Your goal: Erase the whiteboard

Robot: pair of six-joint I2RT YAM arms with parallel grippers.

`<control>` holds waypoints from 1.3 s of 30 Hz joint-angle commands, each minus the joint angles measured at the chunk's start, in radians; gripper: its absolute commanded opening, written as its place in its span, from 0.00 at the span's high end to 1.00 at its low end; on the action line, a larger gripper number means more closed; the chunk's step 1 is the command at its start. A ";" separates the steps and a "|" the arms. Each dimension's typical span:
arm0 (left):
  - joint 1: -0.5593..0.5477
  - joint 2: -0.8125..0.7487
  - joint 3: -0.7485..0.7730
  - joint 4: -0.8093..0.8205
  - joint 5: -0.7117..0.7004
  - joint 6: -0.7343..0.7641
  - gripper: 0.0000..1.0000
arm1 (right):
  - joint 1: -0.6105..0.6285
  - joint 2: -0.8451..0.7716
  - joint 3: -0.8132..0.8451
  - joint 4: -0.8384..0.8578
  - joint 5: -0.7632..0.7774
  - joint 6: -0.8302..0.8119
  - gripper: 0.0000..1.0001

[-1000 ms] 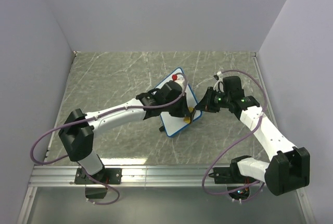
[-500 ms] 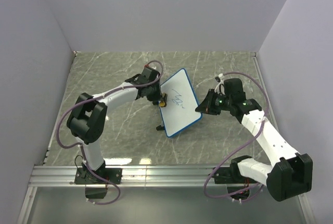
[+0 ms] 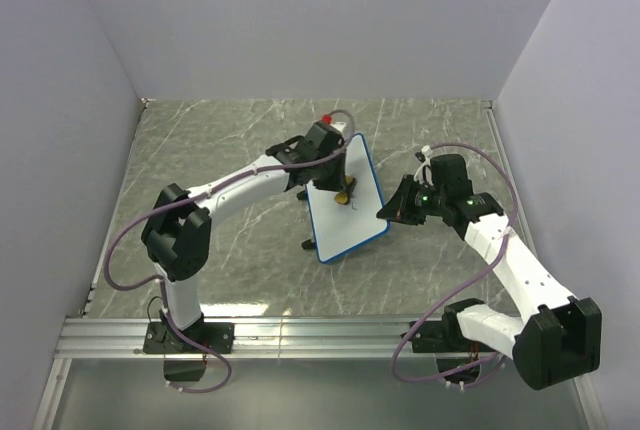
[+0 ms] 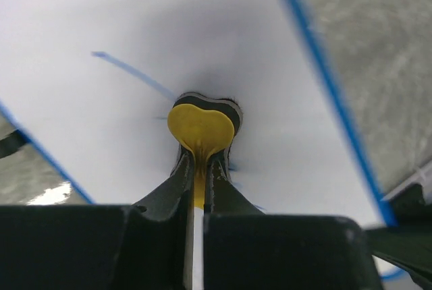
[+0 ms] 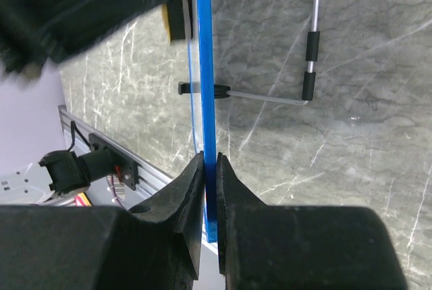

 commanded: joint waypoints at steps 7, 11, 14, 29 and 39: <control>-0.151 -0.047 -0.054 0.072 0.193 -0.091 1.00 | 0.015 0.051 0.016 0.056 -0.001 0.008 1.00; -0.136 -0.058 -0.093 0.060 0.164 -0.086 1.00 | 0.018 0.067 0.025 0.063 -0.004 0.008 1.00; -0.087 -0.052 -0.107 0.066 0.157 -0.081 1.00 | 0.021 0.071 0.031 0.056 -0.001 0.002 1.00; 0.128 0.042 -0.203 0.122 0.133 -0.035 1.00 | 0.023 0.074 0.048 0.019 0.012 -0.025 1.00; -0.113 -0.018 -0.140 0.098 0.142 -0.112 1.00 | 0.021 0.134 0.099 0.028 0.001 -0.033 1.00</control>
